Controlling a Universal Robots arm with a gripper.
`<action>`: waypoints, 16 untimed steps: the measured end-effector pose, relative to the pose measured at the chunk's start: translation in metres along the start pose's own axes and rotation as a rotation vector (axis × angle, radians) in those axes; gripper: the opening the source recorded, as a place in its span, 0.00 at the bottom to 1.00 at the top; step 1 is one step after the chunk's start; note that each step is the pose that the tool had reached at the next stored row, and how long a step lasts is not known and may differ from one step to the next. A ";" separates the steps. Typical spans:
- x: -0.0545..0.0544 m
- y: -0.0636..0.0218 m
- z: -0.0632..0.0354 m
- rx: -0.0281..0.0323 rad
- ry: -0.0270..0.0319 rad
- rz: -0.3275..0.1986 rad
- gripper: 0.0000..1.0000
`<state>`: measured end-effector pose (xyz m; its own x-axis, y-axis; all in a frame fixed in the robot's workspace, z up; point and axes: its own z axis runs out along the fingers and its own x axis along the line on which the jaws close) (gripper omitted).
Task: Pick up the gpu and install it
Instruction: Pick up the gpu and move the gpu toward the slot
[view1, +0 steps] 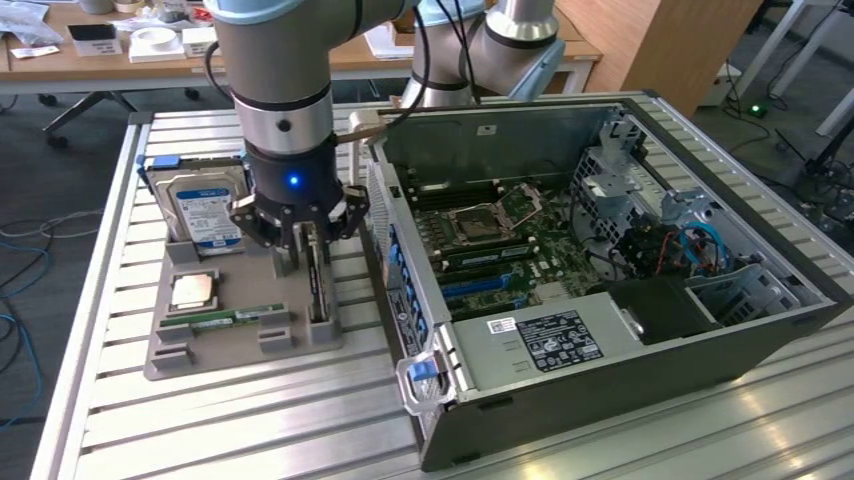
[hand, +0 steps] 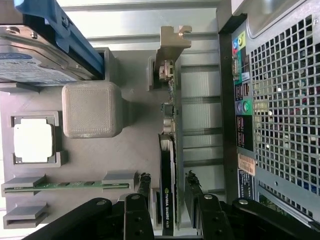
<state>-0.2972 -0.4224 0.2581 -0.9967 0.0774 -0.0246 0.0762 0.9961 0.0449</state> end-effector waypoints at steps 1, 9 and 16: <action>0.000 -0.0001 0.0019 0.0001 0.0001 0.000 0.42; 0.000 -0.0004 0.0113 0.0001 0.0001 0.000 0.42; -0.002 0.0010 0.0162 0.0003 -0.0005 0.011 0.42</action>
<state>-0.2950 -0.4209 0.2420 -0.9958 0.0886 -0.0246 0.0874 0.9952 0.0448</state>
